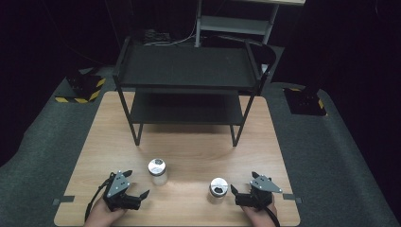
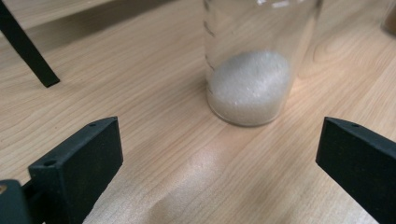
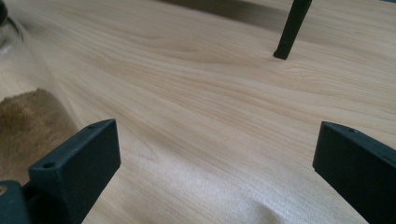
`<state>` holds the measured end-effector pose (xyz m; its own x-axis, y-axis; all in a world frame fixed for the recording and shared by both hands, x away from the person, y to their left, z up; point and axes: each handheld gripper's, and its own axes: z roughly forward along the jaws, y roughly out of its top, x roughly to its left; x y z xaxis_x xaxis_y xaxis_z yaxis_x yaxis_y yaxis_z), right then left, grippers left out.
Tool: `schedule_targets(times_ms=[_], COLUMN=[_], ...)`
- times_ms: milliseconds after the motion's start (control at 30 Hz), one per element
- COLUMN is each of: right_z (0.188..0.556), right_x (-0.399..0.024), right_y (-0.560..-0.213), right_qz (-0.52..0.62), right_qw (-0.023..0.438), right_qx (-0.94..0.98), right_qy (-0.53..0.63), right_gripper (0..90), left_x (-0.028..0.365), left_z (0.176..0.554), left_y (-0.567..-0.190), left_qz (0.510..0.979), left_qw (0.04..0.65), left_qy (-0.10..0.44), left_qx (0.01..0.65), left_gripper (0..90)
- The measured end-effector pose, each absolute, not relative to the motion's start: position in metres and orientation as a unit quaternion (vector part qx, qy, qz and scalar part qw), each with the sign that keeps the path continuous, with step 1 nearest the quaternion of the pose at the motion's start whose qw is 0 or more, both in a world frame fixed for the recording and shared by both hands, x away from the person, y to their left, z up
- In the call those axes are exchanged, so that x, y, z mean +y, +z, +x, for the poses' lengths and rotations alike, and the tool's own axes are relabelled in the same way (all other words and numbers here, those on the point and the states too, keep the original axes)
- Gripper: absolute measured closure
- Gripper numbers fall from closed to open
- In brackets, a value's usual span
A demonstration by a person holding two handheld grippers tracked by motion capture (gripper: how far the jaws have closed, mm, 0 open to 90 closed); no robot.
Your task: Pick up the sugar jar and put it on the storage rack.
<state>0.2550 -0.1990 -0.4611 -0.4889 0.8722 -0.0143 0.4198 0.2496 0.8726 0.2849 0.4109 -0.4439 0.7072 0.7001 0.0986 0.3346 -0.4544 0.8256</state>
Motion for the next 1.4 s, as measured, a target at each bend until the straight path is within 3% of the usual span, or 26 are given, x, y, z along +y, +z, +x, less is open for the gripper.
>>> schedule_targets(times_ms=[200, 1000, 1400], right_z=[0.252, 0.247, 0.248], right_x=[-0.203, -0.205, -0.205], right_y=[-0.462, -0.463, -0.462], right_qz=[0.446, 0.433, 0.431], right_qw=[0.262, 0.266, 0.264], right_qx=[0.736, 0.742, 0.744], right_qy=[0.437, 0.437, 0.437], right_gripper=[0.2, 0.3, 0.2], left_x=[0.402, 0.411, 0.429], left_z=[0.284, 0.285, 0.277], left_y=[-0.441, -0.443, -0.437], left_qz=[0.837, 0.827, 0.802], left_qw=[0.397, 0.415, 0.458], left_qy=[0.227, 0.215, 0.204], left_qx=[0.301, 0.311, 0.325], left_gripper=[0.9, 1.2, 1.1])
